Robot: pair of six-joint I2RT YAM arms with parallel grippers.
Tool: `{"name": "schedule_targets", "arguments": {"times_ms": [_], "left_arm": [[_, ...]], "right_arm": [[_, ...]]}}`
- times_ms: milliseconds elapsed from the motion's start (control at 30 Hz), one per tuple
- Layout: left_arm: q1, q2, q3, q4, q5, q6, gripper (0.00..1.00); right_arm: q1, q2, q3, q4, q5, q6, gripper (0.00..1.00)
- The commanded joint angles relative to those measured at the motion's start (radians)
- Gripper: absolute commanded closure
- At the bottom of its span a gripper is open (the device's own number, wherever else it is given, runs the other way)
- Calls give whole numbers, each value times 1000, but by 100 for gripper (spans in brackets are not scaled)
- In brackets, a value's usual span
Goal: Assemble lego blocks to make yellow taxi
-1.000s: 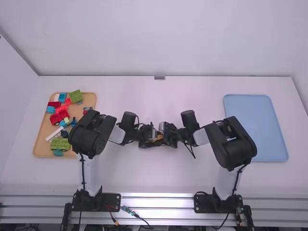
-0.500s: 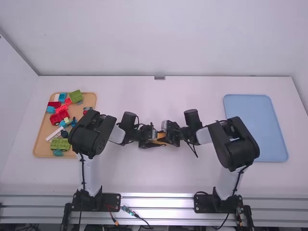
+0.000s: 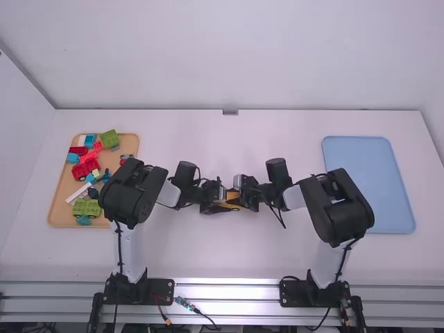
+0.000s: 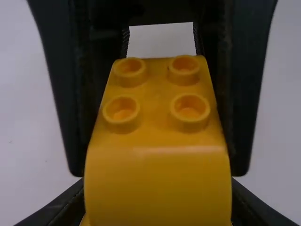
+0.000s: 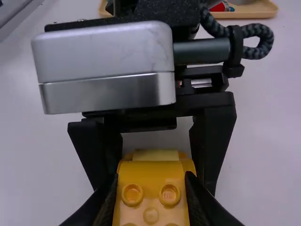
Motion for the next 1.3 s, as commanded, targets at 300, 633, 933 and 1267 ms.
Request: {"name": "schedule_targets", "arguments": {"times_ms": [300, 633, 933, 1267], "left_arm": [[-7, -15, 10, 0, -5, -8, 66], [-7, -15, 5, 2, -8, -5, 67], [-7, -15, 6, 4, -9, -6, 67], [-7, -15, 13, -1, -9, -9, 67]], "right_arm": [[15, 65, -1, 72, -17, 64, 100], [30, 109, 23, 80, -13, 58, 100], [8, 121, 21, 54, -10, 75, 100], [59, 122, 35, 32, 39, 69, 100]]}}
